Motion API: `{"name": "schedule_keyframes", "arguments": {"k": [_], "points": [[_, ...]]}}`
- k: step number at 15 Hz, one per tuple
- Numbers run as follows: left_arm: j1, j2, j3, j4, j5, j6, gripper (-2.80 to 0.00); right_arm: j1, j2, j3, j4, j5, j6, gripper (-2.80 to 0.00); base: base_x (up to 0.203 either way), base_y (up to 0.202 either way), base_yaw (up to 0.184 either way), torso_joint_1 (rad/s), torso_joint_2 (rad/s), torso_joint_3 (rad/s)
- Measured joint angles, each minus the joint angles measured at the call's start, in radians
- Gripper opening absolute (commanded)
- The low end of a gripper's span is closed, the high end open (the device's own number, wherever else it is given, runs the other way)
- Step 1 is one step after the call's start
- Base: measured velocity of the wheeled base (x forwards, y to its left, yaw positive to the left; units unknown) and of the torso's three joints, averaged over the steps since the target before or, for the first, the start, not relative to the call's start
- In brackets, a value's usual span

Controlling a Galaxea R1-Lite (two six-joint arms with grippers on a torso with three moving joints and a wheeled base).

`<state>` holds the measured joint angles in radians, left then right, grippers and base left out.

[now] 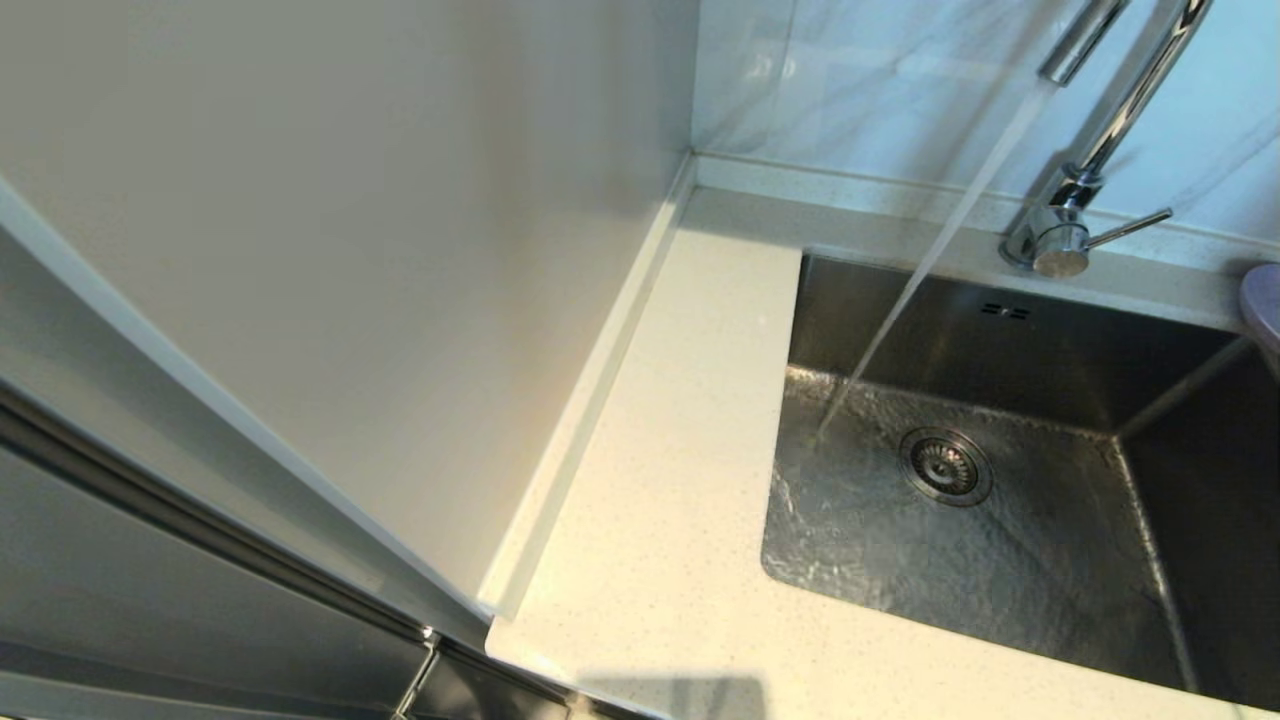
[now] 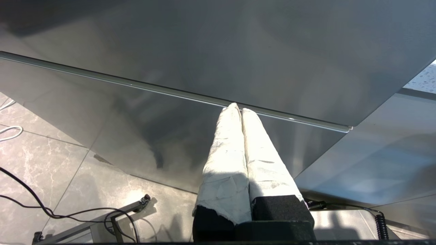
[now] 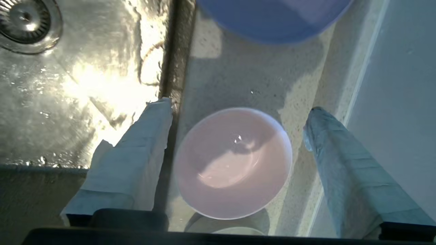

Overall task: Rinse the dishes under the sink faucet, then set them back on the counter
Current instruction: Place the bowl on the table

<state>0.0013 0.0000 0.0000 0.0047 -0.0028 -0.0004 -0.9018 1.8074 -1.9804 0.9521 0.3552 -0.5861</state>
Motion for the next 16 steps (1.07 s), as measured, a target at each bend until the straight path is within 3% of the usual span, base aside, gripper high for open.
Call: {"name": "schedule_keyframes", "arguments": {"k": [3,7,10,16], "points": [[0.000,0.000,0.000,0.000,0.000,0.000,-2.80,0.045,-0.042,-0.001,-0.002,0.000,0.005,0.00,0.000,0.000,0.000,0.000,0.00,0.000],[0.000,0.000,0.000,0.000,0.000,0.000,-2.80,0.138,-0.080,-0.013,0.033,0.030,0.076,0.00,0.000,0.000,0.000,0.000,0.00,0.000],[0.000,0.000,0.000,0.000,0.000,0.000,-2.80,0.184,-0.088,-0.014,0.049,0.011,0.039,0.00,0.000,0.000,0.000,0.000,0.00,0.000],[0.000,0.000,0.000,0.000,0.000,0.000,-2.80,0.196,-0.044,-0.014,-0.005,-0.028,-0.078,0.00,0.000,0.000,0.000,0.000,0.00,0.000]]}}
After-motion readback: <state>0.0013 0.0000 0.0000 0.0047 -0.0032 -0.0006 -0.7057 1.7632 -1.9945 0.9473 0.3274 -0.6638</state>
